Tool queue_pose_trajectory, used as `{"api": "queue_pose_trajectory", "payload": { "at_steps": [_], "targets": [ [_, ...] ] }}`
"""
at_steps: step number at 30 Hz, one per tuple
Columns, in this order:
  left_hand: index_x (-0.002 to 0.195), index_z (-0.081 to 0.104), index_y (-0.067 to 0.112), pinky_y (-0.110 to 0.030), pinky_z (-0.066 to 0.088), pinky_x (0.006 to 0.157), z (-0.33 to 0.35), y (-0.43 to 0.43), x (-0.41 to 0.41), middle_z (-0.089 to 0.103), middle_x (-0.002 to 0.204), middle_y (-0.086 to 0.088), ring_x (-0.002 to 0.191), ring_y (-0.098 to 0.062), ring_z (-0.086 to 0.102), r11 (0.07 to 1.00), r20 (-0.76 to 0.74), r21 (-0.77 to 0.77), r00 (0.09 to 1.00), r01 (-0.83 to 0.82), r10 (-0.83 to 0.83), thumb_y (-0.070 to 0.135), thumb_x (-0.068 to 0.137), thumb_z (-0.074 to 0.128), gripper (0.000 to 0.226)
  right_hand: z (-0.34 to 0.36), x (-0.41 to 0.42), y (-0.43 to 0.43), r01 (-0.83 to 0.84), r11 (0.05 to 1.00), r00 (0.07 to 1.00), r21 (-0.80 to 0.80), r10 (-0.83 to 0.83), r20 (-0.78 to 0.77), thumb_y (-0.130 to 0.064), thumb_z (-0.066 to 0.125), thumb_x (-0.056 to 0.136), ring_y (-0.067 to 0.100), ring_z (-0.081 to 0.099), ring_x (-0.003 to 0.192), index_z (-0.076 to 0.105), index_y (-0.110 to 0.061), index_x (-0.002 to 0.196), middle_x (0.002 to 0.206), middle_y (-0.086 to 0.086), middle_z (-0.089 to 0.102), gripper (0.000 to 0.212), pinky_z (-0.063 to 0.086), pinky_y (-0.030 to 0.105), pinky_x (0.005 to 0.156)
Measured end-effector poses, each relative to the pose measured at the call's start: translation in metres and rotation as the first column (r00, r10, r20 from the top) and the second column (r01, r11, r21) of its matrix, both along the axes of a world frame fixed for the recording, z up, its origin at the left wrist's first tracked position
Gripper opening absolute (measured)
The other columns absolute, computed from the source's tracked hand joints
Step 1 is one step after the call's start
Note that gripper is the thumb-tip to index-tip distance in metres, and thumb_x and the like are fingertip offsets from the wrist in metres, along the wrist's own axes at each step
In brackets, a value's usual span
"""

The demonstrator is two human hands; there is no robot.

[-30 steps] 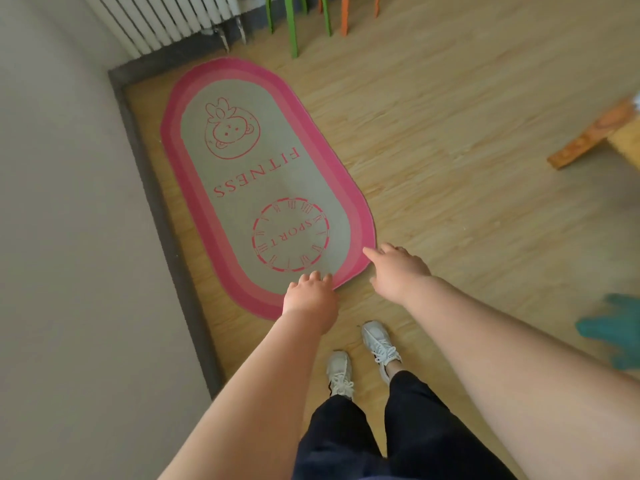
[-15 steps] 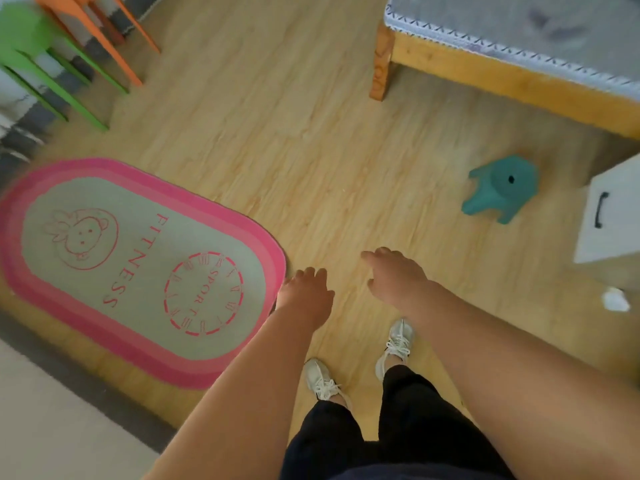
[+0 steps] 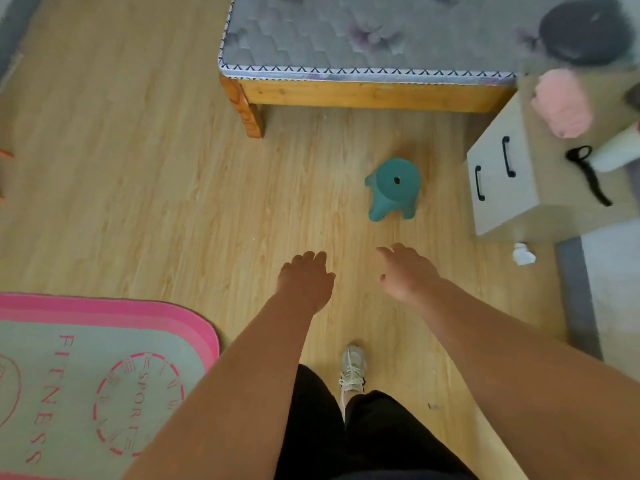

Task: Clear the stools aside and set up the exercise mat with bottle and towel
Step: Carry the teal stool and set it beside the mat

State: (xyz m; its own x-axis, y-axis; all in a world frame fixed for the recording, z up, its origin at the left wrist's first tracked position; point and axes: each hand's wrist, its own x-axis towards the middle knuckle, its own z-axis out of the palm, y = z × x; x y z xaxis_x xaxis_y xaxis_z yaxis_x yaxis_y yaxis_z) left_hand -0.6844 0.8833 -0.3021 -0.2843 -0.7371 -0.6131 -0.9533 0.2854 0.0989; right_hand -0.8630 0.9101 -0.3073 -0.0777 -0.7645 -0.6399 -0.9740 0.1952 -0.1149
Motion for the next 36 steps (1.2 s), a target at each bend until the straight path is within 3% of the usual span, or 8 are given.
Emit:
{"api": "queue_pose_trajectory", "payload": {
  "at_steps": [9, 14, 20, 27, 36],
  "targets": [
    [0.142, 0.035, 0.013, -0.037, 0.04, 0.099, -0.021, -0.103, -0.09, 0.045, 0.14, -0.007, 0.124, -0.025, 0.046, 0.991, -0.046, -0.004, 0.99, 0.133, -0.133, 0.035, 0.101, 0.032, 0.047, -0.013, -0.079, -0.076, 0.185, 0.982, 0.982, -0.037, -0.184, 0.033, -0.021, 0.047, 0.096, 0.026, 0.046, 0.124, 0.029, -0.017, 0.149, 0.138, 0.008, 0.044, 0.056, 0.045, 0.039, 0.096],
    [0.141, 0.035, 0.013, -0.037, 0.04, 0.099, -0.041, -0.18, -0.14, 0.045, 0.139, -0.007, 0.124, -0.025, 0.046, 0.979, -0.061, 0.048, 0.979, 0.197, -0.194, 0.037, 0.101, 0.032, 0.047, -0.028, -0.128, -0.131, 0.363, 0.931, 0.93, 0.025, -0.364, 0.055, -0.023, 0.046, 0.097, 0.025, 0.044, 0.128, 0.029, -0.019, 0.149, 0.14, 0.007, 0.042, 0.055, 0.044, 0.04, 0.1],
    [0.14, 0.037, 0.012, -0.038, 0.039, 0.099, -0.059, -0.25, -0.197, 0.046, 0.138, -0.008, 0.125, -0.025, 0.045, 0.965, -0.053, 0.069, 0.967, 0.254, -0.25, 0.036, 0.101, 0.033, 0.046, -0.049, -0.182, -0.182, 0.465, 0.884, 0.881, 0.042, -0.467, 0.076, -0.023, 0.047, 0.096, 0.026, 0.046, 0.124, 0.027, -0.021, 0.15, 0.138, 0.008, 0.044, 0.058, 0.046, 0.041, 0.097],
    [0.141, 0.037, 0.013, -0.039, 0.041, 0.097, -0.106, -0.294, -0.262, 0.048, 0.136, -0.008, 0.124, -0.026, 0.046, 0.981, -0.082, 0.132, 0.988, 0.143, -0.133, 0.037, 0.1, 0.037, 0.047, -0.1, -0.25, -0.226, 0.467, 0.877, 0.871, 0.115, -0.478, 0.111, -0.02, 0.048, 0.094, 0.028, 0.046, 0.123, 0.026, -0.018, 0.149, 0.136, 0.009, 0.044, 0.059, 0.046, 0.042, 0.096],
    [0.146, 0.033, 0.016, -0.039, 0.039, 0.1, -0.222, -0.32, -0.322, 0.044, 0.142, -0.007, 0.128, -0.027, 0.045, 0.959, -0.066, 0.216, 0.978, -0.182, 0.2, 0.035, 0.099, 0.039, 0.051, -0.212, -0.318, -0.277, 0.381, 0.906, 0.906, 0.184, -0.406, 0.124, -0.019, 0.05, 0.094, 0.027, 0.048, 0.121, 0.023, -0.02, 0.151, 0.134, 0.009, 0.047, 0.063, 0.048, 0.04, 0.092]
  ]
}}
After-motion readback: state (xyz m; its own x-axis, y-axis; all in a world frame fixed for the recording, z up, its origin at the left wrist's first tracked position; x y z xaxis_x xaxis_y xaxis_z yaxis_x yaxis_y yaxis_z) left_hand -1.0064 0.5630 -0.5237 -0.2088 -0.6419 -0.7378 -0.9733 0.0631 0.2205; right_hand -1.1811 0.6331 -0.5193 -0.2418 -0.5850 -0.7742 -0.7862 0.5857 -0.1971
